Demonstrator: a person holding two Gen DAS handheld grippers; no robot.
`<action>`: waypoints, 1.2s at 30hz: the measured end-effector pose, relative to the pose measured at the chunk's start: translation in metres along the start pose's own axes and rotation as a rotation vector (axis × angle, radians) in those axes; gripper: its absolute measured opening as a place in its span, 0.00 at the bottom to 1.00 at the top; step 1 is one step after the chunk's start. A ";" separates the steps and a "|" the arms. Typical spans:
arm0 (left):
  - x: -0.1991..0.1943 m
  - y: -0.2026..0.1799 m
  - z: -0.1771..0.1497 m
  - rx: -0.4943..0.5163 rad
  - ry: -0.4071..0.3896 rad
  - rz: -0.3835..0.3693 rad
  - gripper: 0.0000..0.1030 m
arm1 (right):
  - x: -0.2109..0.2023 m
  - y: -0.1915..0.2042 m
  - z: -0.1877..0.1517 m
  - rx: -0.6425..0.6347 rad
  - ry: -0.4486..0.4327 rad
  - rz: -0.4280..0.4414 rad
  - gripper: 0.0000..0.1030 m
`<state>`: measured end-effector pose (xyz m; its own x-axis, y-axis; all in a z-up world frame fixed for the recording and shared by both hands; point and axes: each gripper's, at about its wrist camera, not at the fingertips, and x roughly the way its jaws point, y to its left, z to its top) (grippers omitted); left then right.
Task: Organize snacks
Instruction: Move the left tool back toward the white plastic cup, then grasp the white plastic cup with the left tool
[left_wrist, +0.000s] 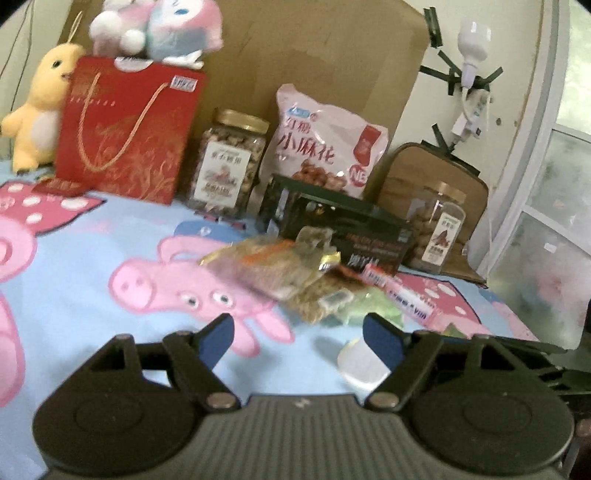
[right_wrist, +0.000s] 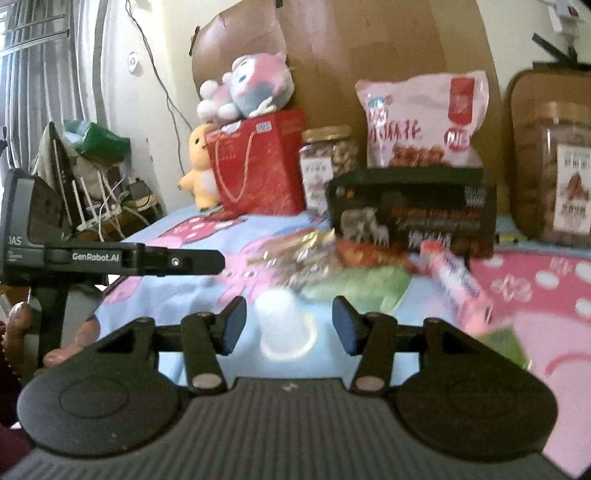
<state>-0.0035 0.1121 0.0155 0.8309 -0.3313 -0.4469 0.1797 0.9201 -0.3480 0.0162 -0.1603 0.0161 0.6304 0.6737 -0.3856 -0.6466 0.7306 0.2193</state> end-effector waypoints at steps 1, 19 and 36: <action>0.000 0.001 0.000 -0.003 0.001 -0.004 0.77 | 0.002 0.000 -0.002 0.005 0.013 -0.003 0.59; 0.009 -0.008 0.000 0.011 0.045 -0.120 0.77 | 0.022 0.006 -0.010 -0.042 0.099 -0.018 0.60; 0.051 -0.055 -0.004 0.114 0.161 -0.195 0.71 | 0.047 0.016 -0.002 -0.148 0.142 -0.028 0.59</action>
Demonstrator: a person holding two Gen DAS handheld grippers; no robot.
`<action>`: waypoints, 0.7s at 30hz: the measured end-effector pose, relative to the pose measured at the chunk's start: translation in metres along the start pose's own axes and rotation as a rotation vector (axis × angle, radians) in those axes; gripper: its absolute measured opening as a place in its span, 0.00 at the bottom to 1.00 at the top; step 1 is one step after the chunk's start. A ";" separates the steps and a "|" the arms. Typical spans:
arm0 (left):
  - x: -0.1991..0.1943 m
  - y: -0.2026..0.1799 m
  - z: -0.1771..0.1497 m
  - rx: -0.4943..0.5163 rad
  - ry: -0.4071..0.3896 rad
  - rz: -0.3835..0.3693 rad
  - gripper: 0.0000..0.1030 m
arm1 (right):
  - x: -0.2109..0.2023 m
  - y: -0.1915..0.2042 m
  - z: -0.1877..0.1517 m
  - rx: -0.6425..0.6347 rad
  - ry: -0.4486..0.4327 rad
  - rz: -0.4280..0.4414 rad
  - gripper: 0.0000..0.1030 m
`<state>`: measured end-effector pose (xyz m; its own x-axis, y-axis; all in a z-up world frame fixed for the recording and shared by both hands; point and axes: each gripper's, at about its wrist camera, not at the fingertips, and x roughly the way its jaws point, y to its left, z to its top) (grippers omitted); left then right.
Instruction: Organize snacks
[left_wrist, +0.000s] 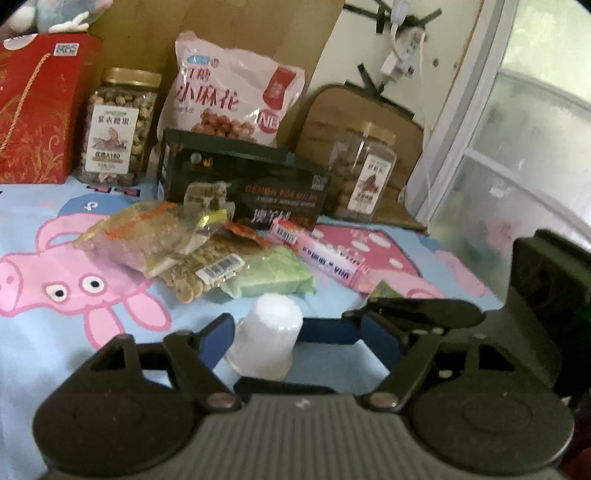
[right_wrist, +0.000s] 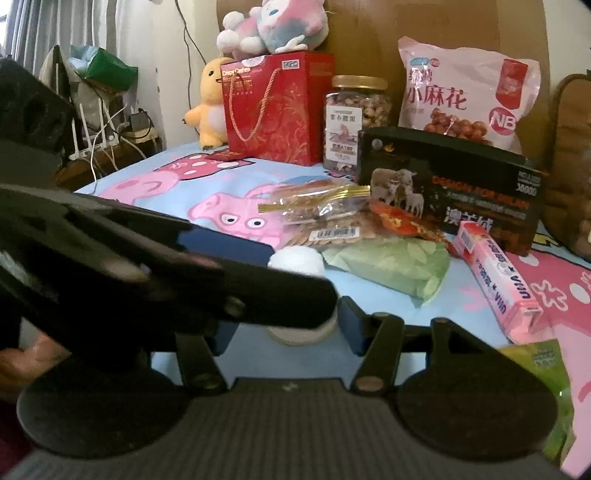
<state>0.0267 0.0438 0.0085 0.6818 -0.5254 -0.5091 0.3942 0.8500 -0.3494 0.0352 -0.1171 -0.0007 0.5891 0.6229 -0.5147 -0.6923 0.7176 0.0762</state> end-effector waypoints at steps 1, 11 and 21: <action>0.002 0.000 0.000 -0.004 0.002 0.011 0.69 | 0.001 -0.001 0.000 0.008 0.004 0.001 0.59; -0.001 0.010 0.003 -0.061 -0.017 0.016 0.47 | -0.002 -0.002 0.000 0.028 -0.015 -0.026 0.37; -0.018 -0.015 0.034 0.034 -0.109 -0.029 0.46 | -0.019 -0.002 0.013 0.030 -0.133 -0.066 0.36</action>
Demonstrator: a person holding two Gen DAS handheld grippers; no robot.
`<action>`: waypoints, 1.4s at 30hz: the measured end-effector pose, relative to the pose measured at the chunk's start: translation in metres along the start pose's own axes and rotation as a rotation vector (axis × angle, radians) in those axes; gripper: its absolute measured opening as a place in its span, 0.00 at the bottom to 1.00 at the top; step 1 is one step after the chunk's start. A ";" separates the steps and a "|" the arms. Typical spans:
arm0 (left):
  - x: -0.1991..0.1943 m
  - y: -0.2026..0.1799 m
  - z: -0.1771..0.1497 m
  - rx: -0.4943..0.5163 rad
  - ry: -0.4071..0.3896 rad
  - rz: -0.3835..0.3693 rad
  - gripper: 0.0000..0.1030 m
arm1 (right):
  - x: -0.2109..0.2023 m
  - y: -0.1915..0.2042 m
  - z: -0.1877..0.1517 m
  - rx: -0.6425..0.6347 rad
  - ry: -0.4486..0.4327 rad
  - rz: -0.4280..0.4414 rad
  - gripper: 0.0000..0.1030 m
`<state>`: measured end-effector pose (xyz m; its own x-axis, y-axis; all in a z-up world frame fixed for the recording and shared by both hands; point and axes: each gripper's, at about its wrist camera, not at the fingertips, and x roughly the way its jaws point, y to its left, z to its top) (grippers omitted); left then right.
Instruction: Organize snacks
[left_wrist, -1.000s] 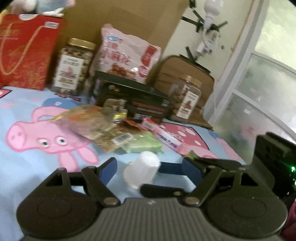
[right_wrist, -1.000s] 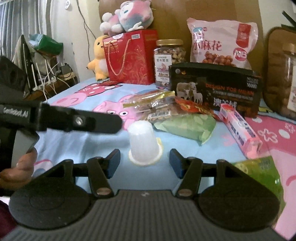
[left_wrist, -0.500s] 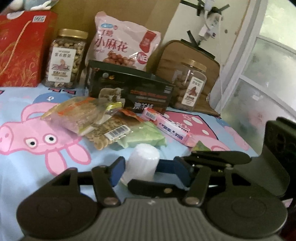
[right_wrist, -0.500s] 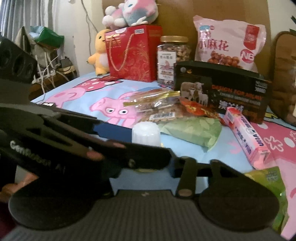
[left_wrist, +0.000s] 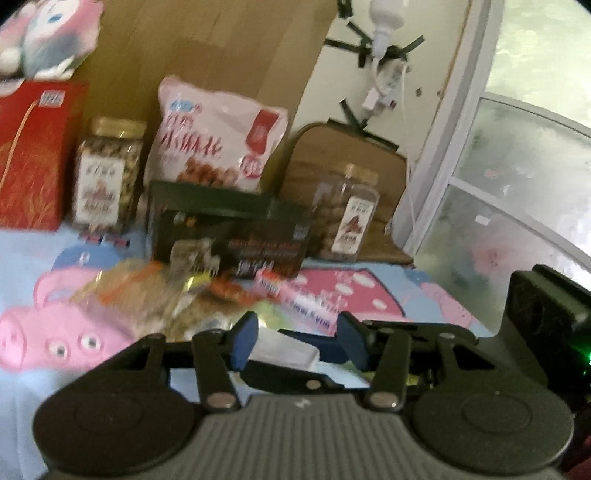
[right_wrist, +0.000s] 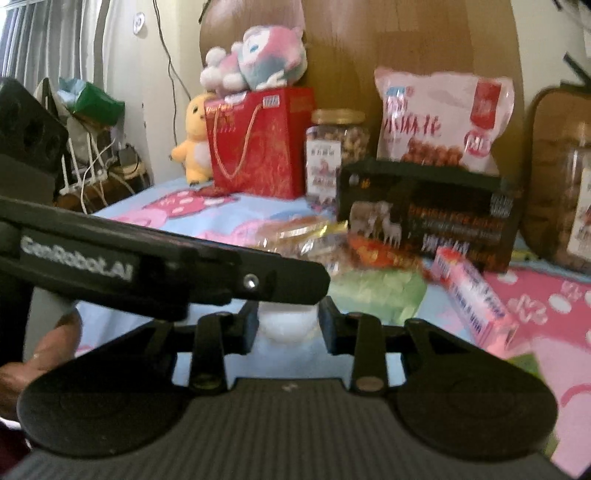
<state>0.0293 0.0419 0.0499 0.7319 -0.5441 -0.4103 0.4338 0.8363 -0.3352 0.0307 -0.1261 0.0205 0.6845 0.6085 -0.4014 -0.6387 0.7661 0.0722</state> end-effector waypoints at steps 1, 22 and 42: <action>0.003 0.000 0.005 -0.001 -0.004 -0.004 0.46 | 0.000 -0.002 0.004 0.001 -0.013 -0.009 0.36; 0.067 0.026 0.086 -0.030 -0.045 -0.017 0.62 | 0.024 -0.053 0.067 -0.009 -0.155 -0.143 0.36; 0.071 0.044 0.091 -0.087 -0.021 0.025 0.63 | 0.014 -0.116 0.076 0.134 -0.146 -0.259 0.38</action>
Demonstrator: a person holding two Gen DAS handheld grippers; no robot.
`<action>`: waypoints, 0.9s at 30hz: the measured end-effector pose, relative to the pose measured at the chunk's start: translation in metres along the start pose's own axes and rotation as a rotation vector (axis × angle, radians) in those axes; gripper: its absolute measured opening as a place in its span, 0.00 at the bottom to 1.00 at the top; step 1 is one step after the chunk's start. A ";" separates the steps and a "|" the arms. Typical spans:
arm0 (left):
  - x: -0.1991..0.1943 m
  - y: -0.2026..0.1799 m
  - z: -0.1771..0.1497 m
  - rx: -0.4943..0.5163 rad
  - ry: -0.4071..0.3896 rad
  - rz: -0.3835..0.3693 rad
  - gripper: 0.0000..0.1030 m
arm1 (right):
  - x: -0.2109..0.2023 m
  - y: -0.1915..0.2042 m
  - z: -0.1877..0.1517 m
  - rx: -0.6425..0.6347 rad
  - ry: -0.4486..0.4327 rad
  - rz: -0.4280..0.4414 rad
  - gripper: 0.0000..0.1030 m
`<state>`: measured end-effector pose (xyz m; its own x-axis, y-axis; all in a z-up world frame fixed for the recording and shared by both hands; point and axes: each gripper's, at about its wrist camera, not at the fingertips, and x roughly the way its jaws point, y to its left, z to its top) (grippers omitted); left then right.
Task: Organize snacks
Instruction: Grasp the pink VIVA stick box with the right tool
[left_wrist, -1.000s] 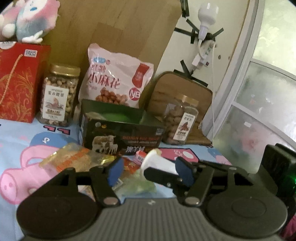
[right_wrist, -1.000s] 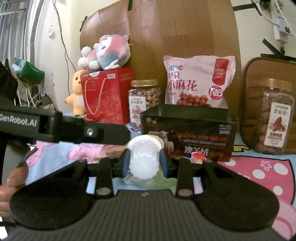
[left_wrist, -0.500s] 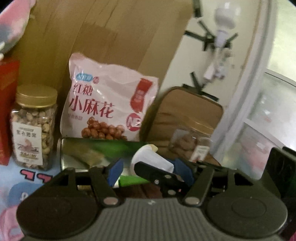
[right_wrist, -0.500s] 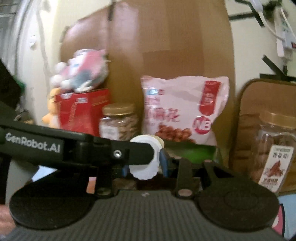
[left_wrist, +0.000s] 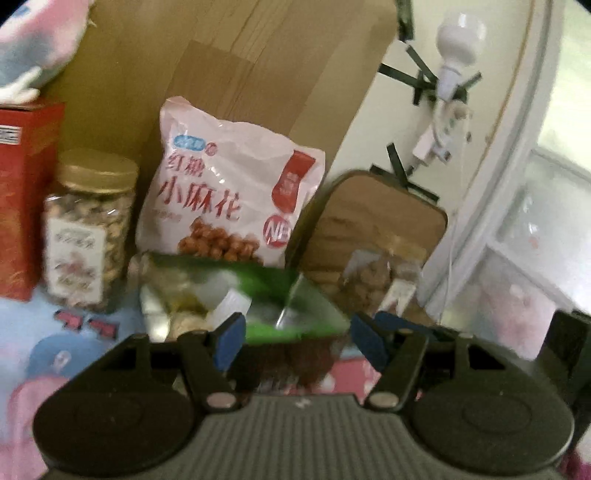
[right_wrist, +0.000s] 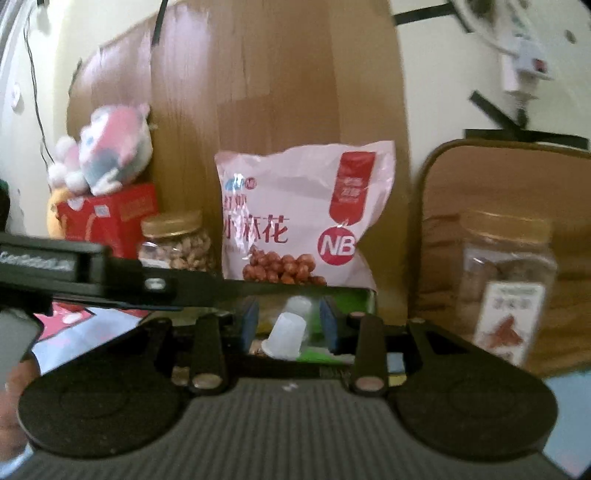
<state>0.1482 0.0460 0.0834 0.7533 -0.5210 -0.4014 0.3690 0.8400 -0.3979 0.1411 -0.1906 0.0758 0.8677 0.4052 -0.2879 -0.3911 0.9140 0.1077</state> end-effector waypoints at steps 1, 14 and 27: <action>-0.010 -0.002 -0.010 0.019 0.010 0.023 0.63 | -0.007 -0.002 -0.004 0.009 0.013 0.005 0.39; -0.073 -0.014 -0.123 0.061 0.118 0.111 0.67 | -0.015 0.001 -0.069 -0.030 0.251 -0.029 0.43; -0.121 0.022 -0.130 -0.114 0.040 0.141 0.67 | -0.063 -0.011 -0.046 0.232 0.139 0.241 0.24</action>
<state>-0.0055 0.1082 0.0158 0.7703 -0.4065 -0.4914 0.1954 0.8839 -0.4249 0.0767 -0.2273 0.0486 0.7024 0.6181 -0.3530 -0.4857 0.7787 0.3970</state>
